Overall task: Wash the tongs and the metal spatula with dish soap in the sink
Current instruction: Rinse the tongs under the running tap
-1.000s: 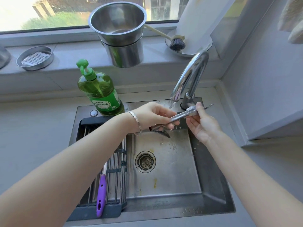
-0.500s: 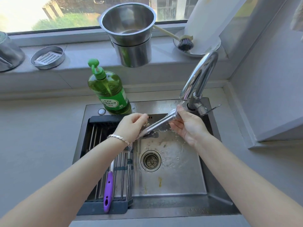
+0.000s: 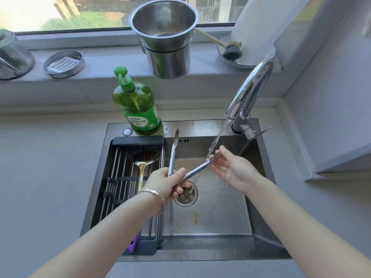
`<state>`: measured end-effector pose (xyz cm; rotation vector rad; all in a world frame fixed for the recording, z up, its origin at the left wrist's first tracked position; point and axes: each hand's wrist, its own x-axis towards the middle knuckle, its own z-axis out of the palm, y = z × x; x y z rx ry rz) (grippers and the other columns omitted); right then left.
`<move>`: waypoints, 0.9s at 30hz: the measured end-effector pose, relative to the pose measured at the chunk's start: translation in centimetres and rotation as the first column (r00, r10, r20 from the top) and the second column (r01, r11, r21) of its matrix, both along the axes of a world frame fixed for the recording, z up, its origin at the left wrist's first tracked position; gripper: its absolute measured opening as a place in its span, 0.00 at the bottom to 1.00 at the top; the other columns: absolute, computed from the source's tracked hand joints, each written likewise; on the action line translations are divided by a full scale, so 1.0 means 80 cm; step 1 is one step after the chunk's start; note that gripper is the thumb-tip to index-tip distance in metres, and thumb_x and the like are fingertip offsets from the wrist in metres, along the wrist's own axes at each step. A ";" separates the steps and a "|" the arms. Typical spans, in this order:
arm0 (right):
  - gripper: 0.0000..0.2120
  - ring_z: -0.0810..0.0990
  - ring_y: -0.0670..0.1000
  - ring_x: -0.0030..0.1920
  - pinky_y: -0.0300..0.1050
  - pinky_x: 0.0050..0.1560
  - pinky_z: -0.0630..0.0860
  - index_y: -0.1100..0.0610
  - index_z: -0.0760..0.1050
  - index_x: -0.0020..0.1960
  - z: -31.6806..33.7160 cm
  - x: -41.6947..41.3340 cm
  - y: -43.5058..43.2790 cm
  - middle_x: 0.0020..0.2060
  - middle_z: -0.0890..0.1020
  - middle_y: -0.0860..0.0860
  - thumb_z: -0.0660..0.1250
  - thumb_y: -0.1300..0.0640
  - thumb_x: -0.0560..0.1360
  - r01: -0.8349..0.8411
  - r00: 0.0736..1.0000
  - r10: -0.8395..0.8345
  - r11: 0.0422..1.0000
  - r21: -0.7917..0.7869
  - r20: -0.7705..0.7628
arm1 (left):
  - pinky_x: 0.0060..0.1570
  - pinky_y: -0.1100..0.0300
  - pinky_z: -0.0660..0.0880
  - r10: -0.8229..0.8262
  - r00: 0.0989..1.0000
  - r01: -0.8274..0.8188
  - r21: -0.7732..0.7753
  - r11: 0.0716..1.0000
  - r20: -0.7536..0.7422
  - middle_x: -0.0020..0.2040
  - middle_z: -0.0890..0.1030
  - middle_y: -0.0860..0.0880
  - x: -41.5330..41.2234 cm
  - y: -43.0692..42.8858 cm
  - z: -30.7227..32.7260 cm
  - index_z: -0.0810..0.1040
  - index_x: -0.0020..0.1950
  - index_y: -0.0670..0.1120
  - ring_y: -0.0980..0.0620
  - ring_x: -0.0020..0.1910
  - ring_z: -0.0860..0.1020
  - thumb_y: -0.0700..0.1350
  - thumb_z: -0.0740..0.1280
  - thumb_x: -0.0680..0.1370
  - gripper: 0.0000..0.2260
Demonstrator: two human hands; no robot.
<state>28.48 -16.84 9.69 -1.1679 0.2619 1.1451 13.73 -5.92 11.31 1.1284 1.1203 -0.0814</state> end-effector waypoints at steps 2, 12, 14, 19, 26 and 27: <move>0.10 0.83 0.51 0.33 0.43 0.40 0.81 0.61 0.72 0.41 0.003 0.003 0.003 0.34 0.82 0.57 0.59 0.60 0.79 0.020 1.000 -0.019 0.999 0.038 -0.024 | 0.21 0.69 0.72 -0.006 0.998 -0.002 0.142 0.990 0.057 0.32 0.82 0.46 -0.001 -0.005 0.000 0.73 0.45 0.41 0.59 0.20 0.75 0.41 0.67 0.76 0.04; 0.12 0.84 0.53 0.39 0.47 0.42 0.82 0.65 0.73 0.49 0.012 0.002 0.019 0.40 0.83 0.59 0.52 0.64 0.81 -0.057 0.997 0.052 0.996 0.073 0.057 | 0.49 0.48 0.80 -0.010 0.993 -0.062 0.589 0.806 0.118 0.34 0.82 0.50 -0.010 -0.002 -0.008 0.80 0.35 0.55 0.48 0.38 0.80 0.36 0.74 0.68 0.13; 0.12 0.84 0.52 0.39 0.45 0.42 0.82 0.64 0.74 0.48 0.011 -0.002 0.021 0.40 0.83 0.57 0.52 0.64 0.81 -0.058 0.995 0.051 0.996 0.075 0.091 | 0.48 0.49 0.80 0.002 0.992 -0.073 0.577 0.814 0.123 0.32 0.82 0.50 -0.012 0.004 -0.010 0.80 0.35 0.55 0.47 0.37 0.80 0.36 0.74 0.68 0.14; 0.13 0.82 0.52 0.38 0.44 0.42 0.81 0.62 0.75 0.44 0.015 0.003 0.017 0.40 0.82 0.58 0.53 0.65 0.80 0.009 0.958 -0.013 1.000 0.016 0.285 | 0.37 0.66 0.80 0.009 0.985 -0.097 0.511 0.854 0.172 0.32 0.82 0.54 0.008 0.006 -0.012 0.82 0.37 0.49 0.53 0.32 0.80 0.35 0.74 0.68 0.09; 0.11 0.82 0.53 0.43 0.47 0.50 0.80 0.57 0.74 0.46 0.029 0.043 -0.009 0.42 0.81 0.58 0.54 0.64 0.81 0.216 0.889 -0.198 0.976 0.002 0.414 | 0.36 0.70 0.77 -0.079 0.971 -0.028 0.436 0.900 0.227 0.31 0.81 0.52 0.075 -0.009 -0.016 0.83 0.41 0.43 0.63 0.25 0.78 0.35 0.74 0.69 0.05; 0.11 0.82 0.53 0.43 0.47 0.50 0.80 0.57 0.74 0.46 0.029 0.048 -0.014 0.42 0.81 0.57 0.54 0.64 0.81 0.236 0.880 -0.214 0.972 0.002 0.424 | 0.38 0.67 0.78 -0.084 0.968 -0.025 0.426 0.904 0.236 0.30 0.81 0.52 0.083 -0.011 -0.018 0.83 0.39 0.45 0.62 0.26 0.78 0.35 0.74 0.68 0.05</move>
